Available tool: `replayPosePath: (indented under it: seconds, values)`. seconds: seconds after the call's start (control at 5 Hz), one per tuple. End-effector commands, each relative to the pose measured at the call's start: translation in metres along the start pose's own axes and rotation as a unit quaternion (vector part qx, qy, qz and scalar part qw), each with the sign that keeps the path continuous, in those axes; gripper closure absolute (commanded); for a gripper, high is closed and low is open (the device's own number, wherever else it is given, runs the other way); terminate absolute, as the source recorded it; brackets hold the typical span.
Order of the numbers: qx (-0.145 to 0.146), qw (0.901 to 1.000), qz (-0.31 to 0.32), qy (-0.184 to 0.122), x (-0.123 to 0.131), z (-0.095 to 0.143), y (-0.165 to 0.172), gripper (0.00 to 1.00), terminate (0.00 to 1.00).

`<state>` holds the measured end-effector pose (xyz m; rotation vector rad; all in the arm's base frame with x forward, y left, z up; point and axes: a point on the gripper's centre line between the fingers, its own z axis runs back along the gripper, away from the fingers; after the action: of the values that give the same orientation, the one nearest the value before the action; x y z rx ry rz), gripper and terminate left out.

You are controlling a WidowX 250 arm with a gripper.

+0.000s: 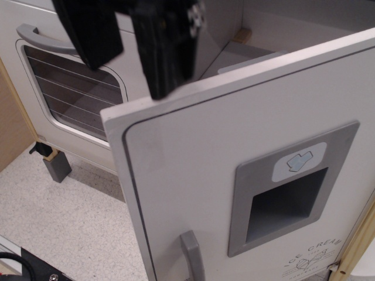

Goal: Close fridge

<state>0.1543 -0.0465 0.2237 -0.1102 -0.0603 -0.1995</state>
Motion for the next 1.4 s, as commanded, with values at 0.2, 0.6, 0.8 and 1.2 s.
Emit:
replayPosePath:
  seconds: [0.2,0.6,0.8,1.2]
  values:
    - [0.024,0.9997,-0.001,-0.010,0.009,-0.003,0.013,0.00,0.00]
    - [0.042,0.9974,0.045,-0.039,0.025,0.000,0.035,0.00,0.00]
    - [0.051,0.9946,0.065,-0.061,0.033,0.006,0.047,0.00,0.00]
    - [0.036,0.9912,0.086,-0.094,0.022,0.040,0.050,0.00,0.00]
